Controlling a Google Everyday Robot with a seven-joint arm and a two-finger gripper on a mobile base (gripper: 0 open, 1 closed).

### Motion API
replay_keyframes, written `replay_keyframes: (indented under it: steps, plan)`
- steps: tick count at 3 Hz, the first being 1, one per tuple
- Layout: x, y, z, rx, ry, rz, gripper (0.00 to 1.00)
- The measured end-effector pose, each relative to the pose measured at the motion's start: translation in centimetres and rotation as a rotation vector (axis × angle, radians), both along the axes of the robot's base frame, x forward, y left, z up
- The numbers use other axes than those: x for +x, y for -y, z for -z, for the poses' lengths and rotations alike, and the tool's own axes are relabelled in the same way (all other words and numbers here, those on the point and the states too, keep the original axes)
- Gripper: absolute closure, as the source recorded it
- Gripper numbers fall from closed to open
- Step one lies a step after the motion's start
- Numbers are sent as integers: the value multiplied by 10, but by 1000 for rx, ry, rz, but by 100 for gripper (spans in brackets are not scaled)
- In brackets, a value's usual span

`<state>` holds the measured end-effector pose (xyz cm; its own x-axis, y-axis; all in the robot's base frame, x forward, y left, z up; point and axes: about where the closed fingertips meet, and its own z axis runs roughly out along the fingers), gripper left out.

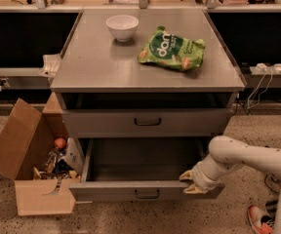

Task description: Open middle drawer

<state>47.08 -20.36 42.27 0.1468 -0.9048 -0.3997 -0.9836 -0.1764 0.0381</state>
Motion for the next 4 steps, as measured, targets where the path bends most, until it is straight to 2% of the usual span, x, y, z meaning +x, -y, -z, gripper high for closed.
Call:
replay_keyframes:
  steps: [1,2,3,4]
  plan:
    - [1,0,0,1,-1,0,100]
    - [1,0,0,1,-1,0,82]
    - [1,0,0,1,-1,0,52]
    - [1,0,0,1,-1,0,28]
